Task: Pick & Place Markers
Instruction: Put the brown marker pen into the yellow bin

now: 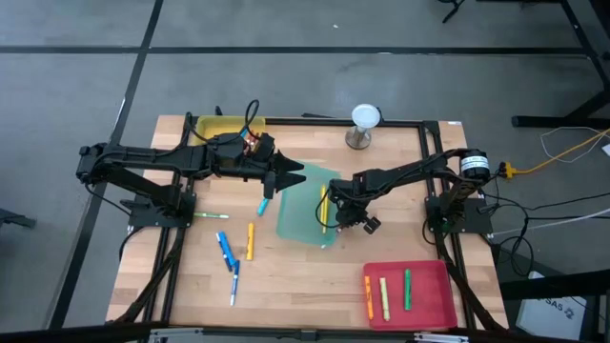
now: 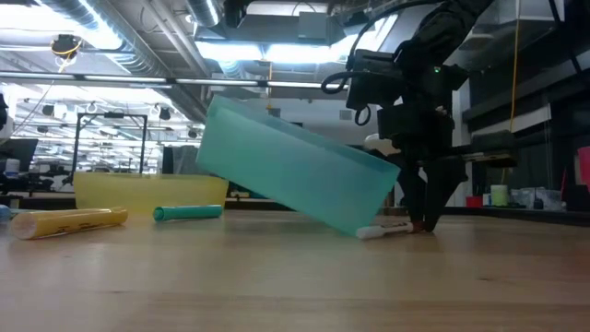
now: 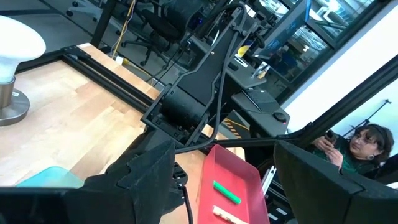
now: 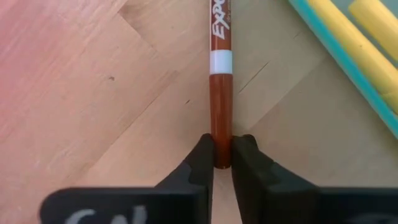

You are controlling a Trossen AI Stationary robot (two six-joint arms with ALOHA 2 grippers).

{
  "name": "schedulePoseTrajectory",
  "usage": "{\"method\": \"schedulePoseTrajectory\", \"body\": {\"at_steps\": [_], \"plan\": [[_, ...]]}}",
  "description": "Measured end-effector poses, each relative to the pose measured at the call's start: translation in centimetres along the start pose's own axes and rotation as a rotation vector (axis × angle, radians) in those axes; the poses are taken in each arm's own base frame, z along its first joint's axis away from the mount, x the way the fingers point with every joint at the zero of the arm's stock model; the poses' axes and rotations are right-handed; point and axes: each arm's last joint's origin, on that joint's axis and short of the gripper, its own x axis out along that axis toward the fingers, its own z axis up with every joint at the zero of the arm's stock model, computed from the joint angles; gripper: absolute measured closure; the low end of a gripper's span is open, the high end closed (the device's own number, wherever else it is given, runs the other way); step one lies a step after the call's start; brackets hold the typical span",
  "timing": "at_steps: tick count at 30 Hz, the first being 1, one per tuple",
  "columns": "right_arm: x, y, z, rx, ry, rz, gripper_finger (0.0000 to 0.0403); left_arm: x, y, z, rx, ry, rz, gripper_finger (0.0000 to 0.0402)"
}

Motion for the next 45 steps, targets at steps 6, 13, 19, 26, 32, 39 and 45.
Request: {"method": "schedulePoseTrajectory", "body": {"at_steps": [6, 13, 19, 26, 32, 39, 45], "plan": [[0.0, 0.0, 0.0, -0.003, 0.0, -0.001, 0.0372, 0.0, 0.0, 0.0, 0.0, 0.0, 0.0, 0.0135], [-0.1, 0.0, 0.0, -0.004, -0.002, -0.005, 0.0372, 0.0, 0.0, 0.0, 0.0, 0.0, 0.0, 0.0135], [-1.0, -0.7, 0.9, -0.01, -0.012, -0.031, 0.0373, 0.0, 0.0, 0.0, 0.0, 0.0, 0.0, 0.0135], [-2.3, -1.5, 2.0, -0.013, -0.016, -0.047, 0.0373, 0.0, 0.0, 0.0, 0.0, 0.0, 0.0, 0.0135], [-4.0, -1.5, 3.3, -0.018, 0.01, -0.018, 0.0373, 0.0, 0.0, 0.0, 0.0, -0.001, 0.001, 0.0135], [-6.4, -0.6, 5.1, 0.004, 0.06, 0.047, 0.0373, 0.0, 0.0, 0.0, 0.0, -0.001, 0.001, 0.0135], [-9.1, 1.1, 6.3, 0.019, 0.044, 0.042, 0.0373, 0.0, 0.0, 0.0, 0.015, 0.0, 0.0, 0.0135]]}}
